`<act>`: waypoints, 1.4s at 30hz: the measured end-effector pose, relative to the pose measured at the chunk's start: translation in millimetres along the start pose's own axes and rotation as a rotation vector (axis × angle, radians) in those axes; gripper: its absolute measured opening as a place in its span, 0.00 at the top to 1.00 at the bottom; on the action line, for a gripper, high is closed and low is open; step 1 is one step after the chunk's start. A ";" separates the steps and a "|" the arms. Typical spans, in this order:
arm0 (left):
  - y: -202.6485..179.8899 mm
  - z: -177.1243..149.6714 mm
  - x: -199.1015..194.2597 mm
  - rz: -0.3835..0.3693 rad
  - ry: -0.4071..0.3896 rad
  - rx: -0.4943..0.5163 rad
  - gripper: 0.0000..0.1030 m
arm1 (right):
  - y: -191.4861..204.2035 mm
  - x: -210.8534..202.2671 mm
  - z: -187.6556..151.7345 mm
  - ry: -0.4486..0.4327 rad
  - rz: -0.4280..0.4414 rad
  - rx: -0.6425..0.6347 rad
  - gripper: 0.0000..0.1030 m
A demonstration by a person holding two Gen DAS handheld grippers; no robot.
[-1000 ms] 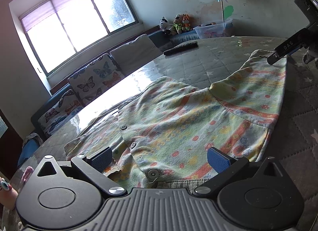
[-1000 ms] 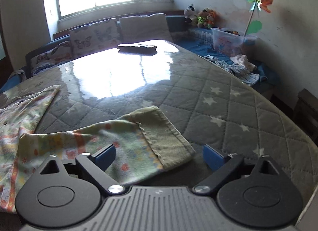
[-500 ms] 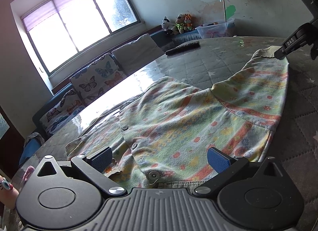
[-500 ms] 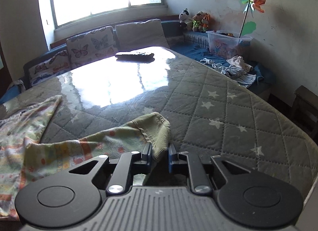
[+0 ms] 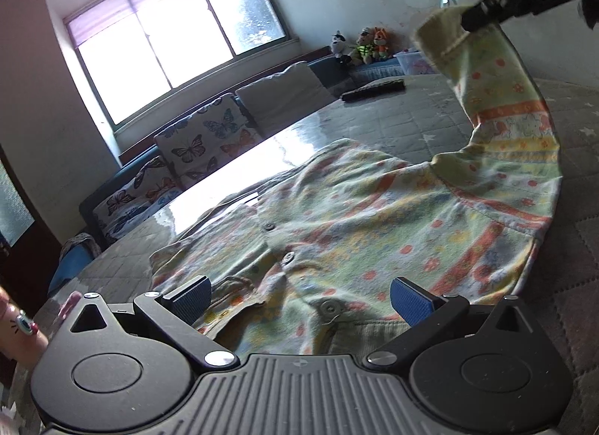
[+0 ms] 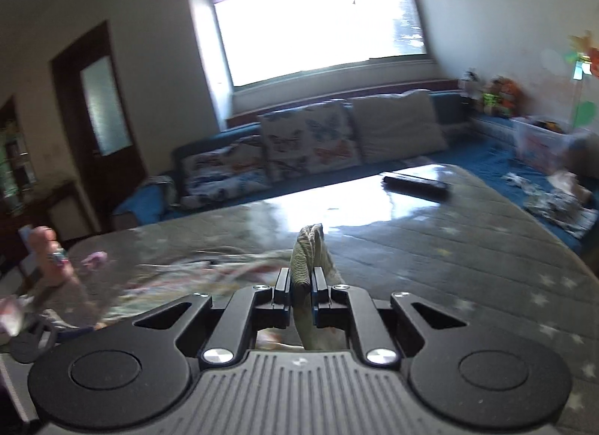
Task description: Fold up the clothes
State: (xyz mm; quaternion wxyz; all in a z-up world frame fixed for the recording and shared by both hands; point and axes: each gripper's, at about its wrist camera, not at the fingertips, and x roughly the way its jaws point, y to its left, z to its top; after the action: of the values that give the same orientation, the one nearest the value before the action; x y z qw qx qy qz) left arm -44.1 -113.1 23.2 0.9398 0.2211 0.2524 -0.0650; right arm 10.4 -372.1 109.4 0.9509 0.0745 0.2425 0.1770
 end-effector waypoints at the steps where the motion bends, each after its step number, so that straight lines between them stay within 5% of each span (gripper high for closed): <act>1: 3.5 -1.8 -1.6 0.009 0.001 -0.009 0.00 | 8.9 3.3 2.4 0.003 0.027 -0.013 0.91; 15: 50.1 -28.0 -19.7 0.142 0.038 -0.136 0.00 | 138.8 66.9 -4.8 0.110 0.361 -0.168 0.91; 24: 64.7 -37.3 -20.5 0.192 0.064 -0.170 0.00 | 162.4 78.3 -21.5 0.176 0.471 -0.171 0.80; 28: 69.6 -40.4 -21.4 0.214 0.072 -0.179 0.00 | 150.8 70.3 -24.4 0.175 0.441 -0.180 0.76; 34: 76.4 -38.4 -26.8 0.214 0.060 -0.216 0.00 | 108.9 65.1 -45.6 0.234 0.253 -0.254 0.75; 40: 64.2 -24.9 -25.9 0.113 0.014 -0.201 0.02 | 59.0 60.5 -74.6 0.305 0.112 -0.177 0.75; 42: 58.3 -21.3 -22.5 0.073 0.011 -0.195 0.09 | 49.2 59.8 -79.0 0.308 0.096 -0.149 0.75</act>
State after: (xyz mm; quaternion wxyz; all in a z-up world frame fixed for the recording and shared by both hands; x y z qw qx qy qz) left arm -59.4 -51.2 40.3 0.9572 0.1379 0.2544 -0.0049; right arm 6.1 -299.8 25.7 0.8960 -0.0128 0.3675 0.2490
